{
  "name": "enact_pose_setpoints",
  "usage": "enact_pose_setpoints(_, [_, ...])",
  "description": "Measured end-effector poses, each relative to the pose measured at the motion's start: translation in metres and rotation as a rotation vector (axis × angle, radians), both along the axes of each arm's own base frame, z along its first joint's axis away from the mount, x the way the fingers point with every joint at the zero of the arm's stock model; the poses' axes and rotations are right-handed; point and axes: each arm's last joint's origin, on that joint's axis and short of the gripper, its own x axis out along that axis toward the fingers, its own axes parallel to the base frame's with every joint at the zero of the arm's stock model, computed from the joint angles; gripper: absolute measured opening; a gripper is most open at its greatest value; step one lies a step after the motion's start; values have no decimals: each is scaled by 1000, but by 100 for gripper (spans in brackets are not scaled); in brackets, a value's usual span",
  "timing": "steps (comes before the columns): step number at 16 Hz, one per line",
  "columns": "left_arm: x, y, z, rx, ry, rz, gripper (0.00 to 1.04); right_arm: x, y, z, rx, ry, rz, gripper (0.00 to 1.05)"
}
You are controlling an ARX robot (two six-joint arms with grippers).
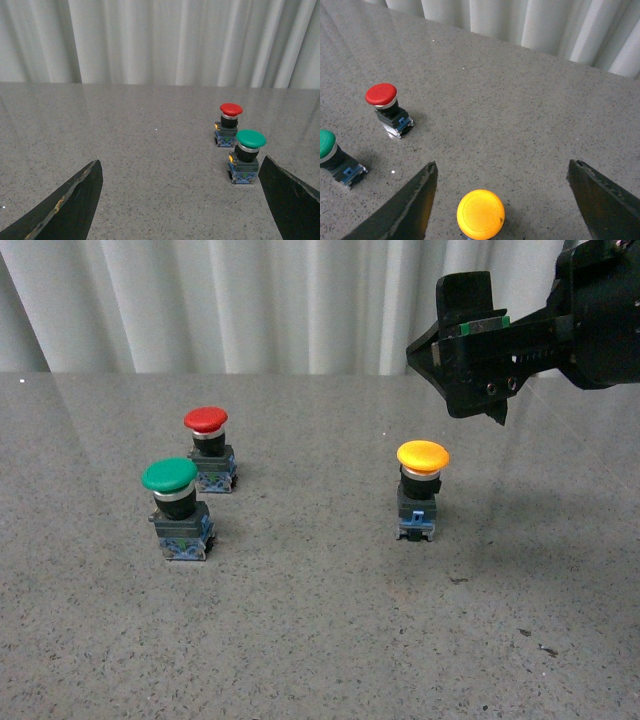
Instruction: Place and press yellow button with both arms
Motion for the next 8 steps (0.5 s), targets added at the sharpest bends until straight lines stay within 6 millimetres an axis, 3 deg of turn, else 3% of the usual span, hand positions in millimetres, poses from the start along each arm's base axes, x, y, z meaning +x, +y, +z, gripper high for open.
enact_pose_setpoints(3, [0,0,0,0,0,0,98,3,10,-10,-38,47,18,38])
enact_pose_setpoints(7, [0,0,0,0,0,0,98,4,20,-21,-67,89,39,2])
enact_pose_setpoints(8, [0,0,0,0,0,0,98,5,22,-22,-69,97,41,2])
